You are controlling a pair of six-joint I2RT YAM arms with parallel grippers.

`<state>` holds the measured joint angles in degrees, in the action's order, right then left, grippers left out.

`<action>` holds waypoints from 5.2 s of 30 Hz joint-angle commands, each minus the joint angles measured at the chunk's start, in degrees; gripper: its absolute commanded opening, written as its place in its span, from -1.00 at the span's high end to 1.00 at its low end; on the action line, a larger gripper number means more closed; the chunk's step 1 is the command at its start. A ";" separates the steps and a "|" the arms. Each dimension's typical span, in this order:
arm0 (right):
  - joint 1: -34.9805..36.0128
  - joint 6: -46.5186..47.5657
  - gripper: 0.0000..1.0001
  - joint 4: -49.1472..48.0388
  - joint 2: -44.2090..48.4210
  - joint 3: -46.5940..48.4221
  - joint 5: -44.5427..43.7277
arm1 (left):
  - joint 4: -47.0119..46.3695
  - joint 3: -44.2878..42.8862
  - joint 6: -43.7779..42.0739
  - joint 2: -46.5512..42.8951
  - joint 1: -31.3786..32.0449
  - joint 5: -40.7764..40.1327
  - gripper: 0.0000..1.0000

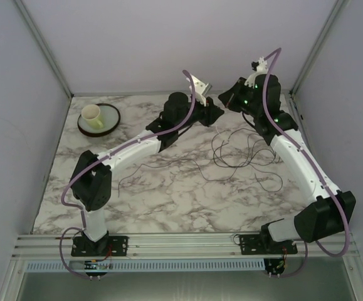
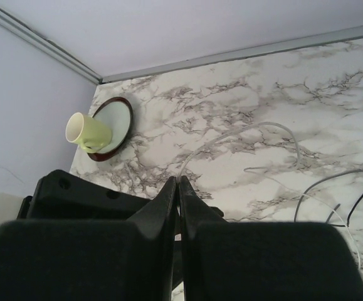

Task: Zip-tie the wires
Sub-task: Pick up the cable at the center of the board, then straighten the cable at the center of the board.

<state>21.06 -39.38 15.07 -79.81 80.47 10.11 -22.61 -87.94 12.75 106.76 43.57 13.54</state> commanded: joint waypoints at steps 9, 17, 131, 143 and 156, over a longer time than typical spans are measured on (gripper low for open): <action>-3.63 9.16 0.11 -4.06 8.20 -4.83 -4.48 | 14.98 -5.57 -4.04 -4.96 -0.03 -5.28 1.00; -13.50 20.08 -0.64 -6.62 18.67 -19.93 -0.54 | 29.95 -10.61 -5.98 -8.73 -0.92 -7.29 1.00; 14.57 26.37 1.00 18.90 2.12 -29.35 -29.65 | 75.59 22.01 -0.72 -19.91 -16.91 -34.83 1.00; 14.69 26.37 1.00 19.65 -1.88 -28.35 -29.66 | 70.21 21.58 -5.13 -6.93 -19.25 -35.85 0.95; 14.68 25.15 0.45 20.00 0.16 -26.01 -24.87 | 66.41 22.20 -6.73 -3.91 -20.17 -36.25 0.44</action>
<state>35.20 -13.34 34.79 -81.65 51.27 -15.88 44.45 -66.04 6.98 103.70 23.86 -21.58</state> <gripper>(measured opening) 0.216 0.249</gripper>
